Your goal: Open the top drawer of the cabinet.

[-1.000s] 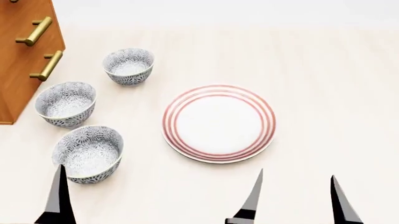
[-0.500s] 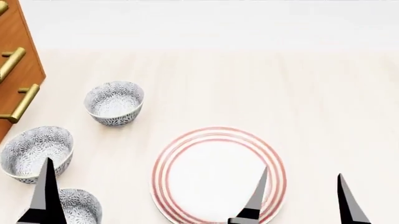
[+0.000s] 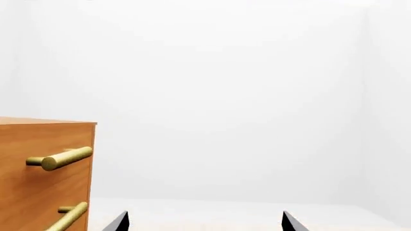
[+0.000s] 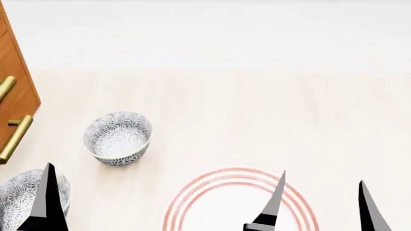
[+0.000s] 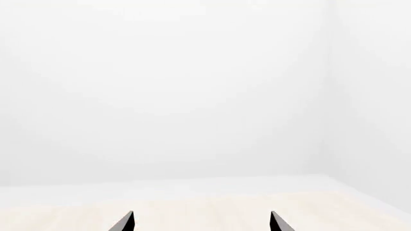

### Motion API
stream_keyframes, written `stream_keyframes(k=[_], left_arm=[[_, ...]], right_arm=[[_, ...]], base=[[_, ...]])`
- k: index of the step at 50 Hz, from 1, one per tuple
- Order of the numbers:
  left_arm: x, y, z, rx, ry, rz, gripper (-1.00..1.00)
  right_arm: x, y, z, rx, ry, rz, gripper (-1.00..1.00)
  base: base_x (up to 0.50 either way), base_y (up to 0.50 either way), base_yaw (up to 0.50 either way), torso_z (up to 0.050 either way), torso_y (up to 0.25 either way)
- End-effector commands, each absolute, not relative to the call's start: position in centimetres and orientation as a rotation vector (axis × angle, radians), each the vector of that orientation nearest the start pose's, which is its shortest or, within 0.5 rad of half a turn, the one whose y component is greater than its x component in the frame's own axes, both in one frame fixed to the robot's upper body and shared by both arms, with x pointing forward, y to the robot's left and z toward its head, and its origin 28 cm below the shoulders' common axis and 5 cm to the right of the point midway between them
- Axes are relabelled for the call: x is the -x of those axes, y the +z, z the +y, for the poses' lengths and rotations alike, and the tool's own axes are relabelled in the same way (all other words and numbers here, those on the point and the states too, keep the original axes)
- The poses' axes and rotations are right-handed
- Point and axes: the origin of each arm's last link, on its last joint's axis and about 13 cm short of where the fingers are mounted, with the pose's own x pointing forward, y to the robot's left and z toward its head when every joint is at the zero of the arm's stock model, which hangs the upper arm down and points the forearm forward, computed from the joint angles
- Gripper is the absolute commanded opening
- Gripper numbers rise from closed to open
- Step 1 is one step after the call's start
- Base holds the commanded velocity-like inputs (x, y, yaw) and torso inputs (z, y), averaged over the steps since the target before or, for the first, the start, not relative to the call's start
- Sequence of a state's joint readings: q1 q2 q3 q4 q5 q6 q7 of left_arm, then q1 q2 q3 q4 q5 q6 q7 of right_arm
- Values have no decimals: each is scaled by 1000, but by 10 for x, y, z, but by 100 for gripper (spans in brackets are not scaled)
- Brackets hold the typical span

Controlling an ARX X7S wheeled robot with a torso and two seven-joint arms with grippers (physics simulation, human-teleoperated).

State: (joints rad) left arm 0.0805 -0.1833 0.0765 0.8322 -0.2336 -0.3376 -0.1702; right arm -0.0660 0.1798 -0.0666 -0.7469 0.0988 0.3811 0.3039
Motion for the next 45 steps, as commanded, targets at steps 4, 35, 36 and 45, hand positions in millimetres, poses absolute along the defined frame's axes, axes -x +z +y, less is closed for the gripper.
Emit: stream_keyframes(k=[4,35,36,45], left_arm=[[-163,148,205,78,-75,-381,100],[-158,151,202,64,-86,-380,100],[-158,151,202,64,-86,-382,100],[-162,144,204,62,-87,-378,100]], right_arm=[[-176,125,-103,49,-131,-279,100],[-171,128,-105,-1,-130,-304,100],[-171,128,-105,-1,-129,-304,100],[-174,128,-103,5,-126,-303,100]], base=[[0,500,0,0,0],[0,392,0,0,0],[0,0,0,0,0],[0,0,0,0,0]])
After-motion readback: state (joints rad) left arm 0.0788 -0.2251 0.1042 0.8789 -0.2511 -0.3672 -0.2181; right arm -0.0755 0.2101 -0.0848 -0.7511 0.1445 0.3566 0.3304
